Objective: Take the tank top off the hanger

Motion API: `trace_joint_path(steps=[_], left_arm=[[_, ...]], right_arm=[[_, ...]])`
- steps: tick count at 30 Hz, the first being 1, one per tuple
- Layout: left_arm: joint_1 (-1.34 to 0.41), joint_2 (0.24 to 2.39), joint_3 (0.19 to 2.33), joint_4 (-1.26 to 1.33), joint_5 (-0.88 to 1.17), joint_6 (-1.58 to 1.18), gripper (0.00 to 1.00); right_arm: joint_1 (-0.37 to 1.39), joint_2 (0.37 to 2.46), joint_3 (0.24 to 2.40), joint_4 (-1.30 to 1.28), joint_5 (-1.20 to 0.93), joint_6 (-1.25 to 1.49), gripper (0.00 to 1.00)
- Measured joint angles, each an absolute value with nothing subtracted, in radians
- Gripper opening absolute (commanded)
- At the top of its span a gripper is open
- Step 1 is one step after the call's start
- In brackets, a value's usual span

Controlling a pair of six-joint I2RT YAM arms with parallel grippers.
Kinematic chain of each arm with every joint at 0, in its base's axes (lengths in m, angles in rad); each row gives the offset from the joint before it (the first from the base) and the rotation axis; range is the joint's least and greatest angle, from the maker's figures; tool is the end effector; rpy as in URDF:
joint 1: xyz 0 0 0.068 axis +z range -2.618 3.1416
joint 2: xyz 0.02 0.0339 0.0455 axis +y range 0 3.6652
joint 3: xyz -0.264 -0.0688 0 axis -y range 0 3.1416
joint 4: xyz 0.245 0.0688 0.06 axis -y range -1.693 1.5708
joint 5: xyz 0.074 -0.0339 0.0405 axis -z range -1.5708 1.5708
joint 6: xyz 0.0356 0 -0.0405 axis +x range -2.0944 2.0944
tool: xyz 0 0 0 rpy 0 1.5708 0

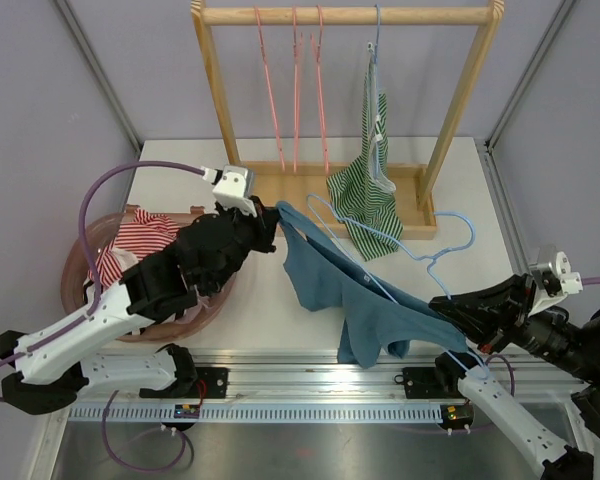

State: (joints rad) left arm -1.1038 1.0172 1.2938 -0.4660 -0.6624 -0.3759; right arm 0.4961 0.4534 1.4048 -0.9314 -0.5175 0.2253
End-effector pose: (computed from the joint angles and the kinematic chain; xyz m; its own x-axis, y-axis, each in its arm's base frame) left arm 0.1099 -0.1694 0.4435 -0.2375 -0.1719 -0.9560 0.3709 0.8936 -0.2528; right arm -0.0251 0.0064 0.4656 -0.1724 0.1274 -0.9767 -0.8311 0.5134 0.2137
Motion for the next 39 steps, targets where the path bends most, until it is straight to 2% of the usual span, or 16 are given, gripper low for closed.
trace_joint_path(steps=[7, 11, 14, 16, 22, 25, 26, 29, 31, 33, 39], left_arm=[[-1.145, 0.933, 1.125, -0.358, -0.307, -0.353, 0.0], [-1.197, 0.936, 1.034, -0.307, -0.144, -0.327, 0.0], [-1.223, 0.956, 0.95, -0.281, -0.078, -0.323, 0.0], [-1.229, 0.974, 0.899, -0.291, -0.095, -0.334, 0.0], [-1.227, 0.992, 0.862, -0.423, -0.369, -0.449, 0.01], [-1.206, 1.006, 0.877, -0.498, -0.482, -0.506, 0.25], [-1.195, 1.014, 0.885, -0.523, -0.509, -0.524, 0.4], [-1.171, 1.026, 0.905, -0.583, -0.567, -0.564, 0.66], [-1.166, 1.022, 0.923, -0.617, -0.594, -0.583, 0.77], [-1.166, 1.014, 0.938, -0.648, -0.611, -0.596, 0.99], [-1.166, 0.964, 0.987, -0.763, -0.637, -0.603, 0.99]], right_arm=[[0.496, 0.274, 0.915, -0.275, -0.483, 0.406, 0.0], [0.496, 0.329, 0.698, 0.162, -0.399, 0.498, 0.0], [0.496, 0.418, 0.625, 0.422, -0.319, 0.518, 0.0], [0.496, 0.455, 0.644, 0.443, -0.269, 0.504, 0.0], [0.496, 0.567, 0.962, 0.154, -0.076, 0.412, 0.0], [0.496, 0.636, 1.125, 0.008, -0.017, 0.38, 0.0], [0.496, 0.66, 1.168, -0.041, -0.005, 0.373, 0.0], [0.496, 0.785, 1.319, -0.177, 0.027, 0.355, 0.0], [0.496, 0.869, 1.39, -0.249, 0.041, 0.35, 0.0], [0.496, 0.939, 1.436, -0.317, 0.046, 0.347, 0.0], [0.499, 1.11, 1.539, -0.469, 0.074, 0.334, 0.0]])
